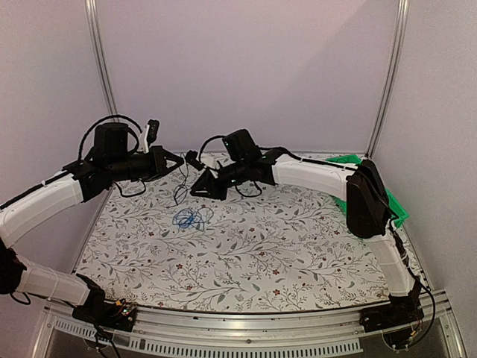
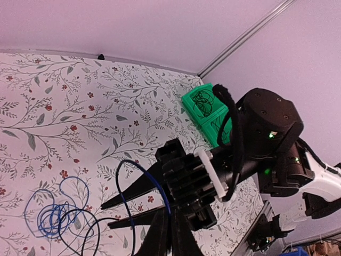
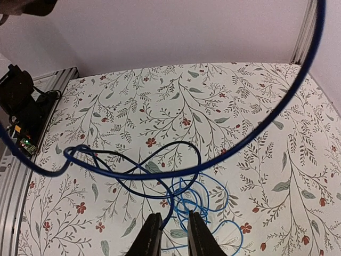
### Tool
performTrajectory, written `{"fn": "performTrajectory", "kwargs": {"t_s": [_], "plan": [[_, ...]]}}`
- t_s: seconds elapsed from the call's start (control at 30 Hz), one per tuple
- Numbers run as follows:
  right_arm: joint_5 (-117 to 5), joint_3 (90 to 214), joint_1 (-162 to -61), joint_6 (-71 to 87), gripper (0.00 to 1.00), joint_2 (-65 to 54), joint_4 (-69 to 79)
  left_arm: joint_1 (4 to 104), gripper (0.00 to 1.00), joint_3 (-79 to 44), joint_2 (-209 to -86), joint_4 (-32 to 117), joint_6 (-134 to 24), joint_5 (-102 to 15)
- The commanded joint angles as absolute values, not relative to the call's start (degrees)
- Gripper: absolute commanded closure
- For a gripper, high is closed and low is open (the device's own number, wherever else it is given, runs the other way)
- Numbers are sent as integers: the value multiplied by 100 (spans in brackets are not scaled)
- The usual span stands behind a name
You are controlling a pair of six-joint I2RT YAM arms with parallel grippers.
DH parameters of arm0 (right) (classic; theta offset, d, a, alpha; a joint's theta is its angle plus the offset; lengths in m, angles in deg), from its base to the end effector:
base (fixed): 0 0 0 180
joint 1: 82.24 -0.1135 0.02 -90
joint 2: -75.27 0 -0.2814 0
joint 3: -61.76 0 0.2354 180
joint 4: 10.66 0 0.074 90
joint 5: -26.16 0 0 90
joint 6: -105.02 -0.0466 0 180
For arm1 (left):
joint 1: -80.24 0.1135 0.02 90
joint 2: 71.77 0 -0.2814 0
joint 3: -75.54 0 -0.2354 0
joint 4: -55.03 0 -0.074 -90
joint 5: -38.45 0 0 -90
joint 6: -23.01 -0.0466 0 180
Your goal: Untangle the cables
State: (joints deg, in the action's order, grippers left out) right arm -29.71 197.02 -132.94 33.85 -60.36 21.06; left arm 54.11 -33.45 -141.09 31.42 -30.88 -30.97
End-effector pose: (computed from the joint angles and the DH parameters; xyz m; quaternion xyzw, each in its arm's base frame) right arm 0.3293 0.4437 0.2490 -0.5937 0.6062 0.3740 0.3745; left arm 0.2307 -0.1314 0.3398 0.0287 0.8209 -0.4114 0.3950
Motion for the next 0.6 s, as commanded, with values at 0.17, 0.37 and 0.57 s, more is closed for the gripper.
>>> {"fn": "performTrajectory", "kwargs": {"t_s": [0.17, 0.37, 0.57], "plan": [[-3067, 19837, -13332, 3305, 92, -6133, 2010, 5375, 100, -3489, -13936, 3278, -3077, -3109], [-3084, 19795, -13331, 3369, 95, -6014, 2026, 5373, 100, -3517, -13977, 3340, -3064, -3087], [-2963, 19800, -13362, 3432, 70, -5965, 2114, 5362, 100, -3521, -14006, 3380, -3051, -3068]]}}
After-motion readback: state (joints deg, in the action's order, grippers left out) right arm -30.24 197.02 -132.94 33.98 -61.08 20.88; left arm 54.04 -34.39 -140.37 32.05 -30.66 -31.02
